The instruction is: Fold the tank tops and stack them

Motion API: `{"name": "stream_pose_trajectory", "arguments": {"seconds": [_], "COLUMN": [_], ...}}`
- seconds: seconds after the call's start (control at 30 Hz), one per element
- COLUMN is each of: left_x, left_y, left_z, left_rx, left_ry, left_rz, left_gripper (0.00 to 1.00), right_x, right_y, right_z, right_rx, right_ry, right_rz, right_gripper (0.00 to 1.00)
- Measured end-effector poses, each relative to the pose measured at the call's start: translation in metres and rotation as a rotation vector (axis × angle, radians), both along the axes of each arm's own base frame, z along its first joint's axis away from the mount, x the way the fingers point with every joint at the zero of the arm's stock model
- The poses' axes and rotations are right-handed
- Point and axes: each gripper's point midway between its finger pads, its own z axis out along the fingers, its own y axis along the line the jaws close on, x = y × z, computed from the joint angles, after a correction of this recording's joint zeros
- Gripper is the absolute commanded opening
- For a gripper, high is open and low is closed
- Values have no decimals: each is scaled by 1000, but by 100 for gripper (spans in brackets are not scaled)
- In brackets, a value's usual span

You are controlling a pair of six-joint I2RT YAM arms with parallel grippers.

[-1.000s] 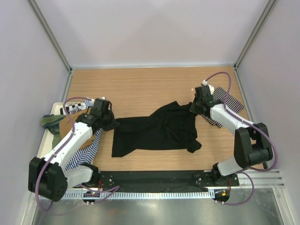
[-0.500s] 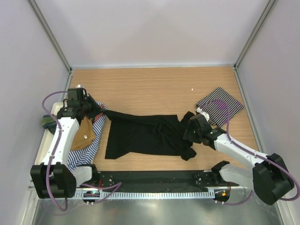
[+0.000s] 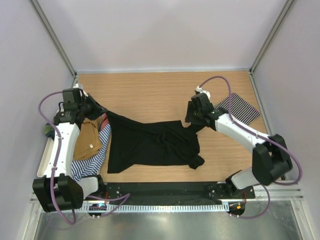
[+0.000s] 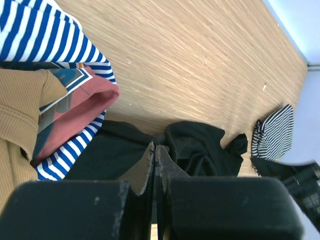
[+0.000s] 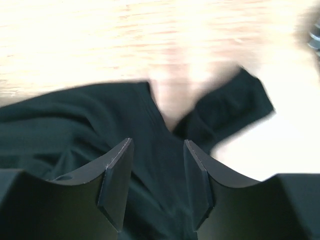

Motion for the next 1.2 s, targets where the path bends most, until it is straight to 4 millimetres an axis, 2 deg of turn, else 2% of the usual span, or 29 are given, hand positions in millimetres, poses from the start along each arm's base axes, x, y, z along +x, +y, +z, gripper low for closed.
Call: {"name": "stream_pose_trajectory", "arguments": {"seconds": [0.13,0.27,0.4,0.57,0.7,0.83,0.87,0.97,1.03,1.13,1.2], "left_x": [-1,-1,-2,-2,-1,0,0,3,10,25,40], "left_y": [-3,-4,-6,-7,-8,-8,-8,-8,-10,-11,-10], "left_z": [-4,-7,-6,-9,-12,-14,-15,-20,-25,-35,-36], "left_rx": [-1,-3,-7,-8,-12,-12,-13,-22,-47,-90,-110], "left_ry": [13,21,20,26,35,41,44,59,75,111,127], "left_rz": [-25,-40,-54,-69,-76,-77,-76,-70,-61,-37,-17], "left_gripper": [0,0,0,0,0,0,0,0,0,0,0], "right_x": [21,29,31,36,46,54,56,68,81,113,140], "right_y": [20,33,37,43,49,55,55,55,51,37,19], "right_z": [-26,-58,-77,-89,-87,-89,-90,-86,-76,-49,-25], "right_rx": [-15,-21,-23,-20,-3,4,2,3,17,70,116], "right_ry": [74,156,200,219,201,198,199,186,165,106,54], "right_rz": [51,79,89,97,101,107,107,94,76,29,-14], "right_gripper": [49,49,48,44,37,6,1,1,1,1,1]}}
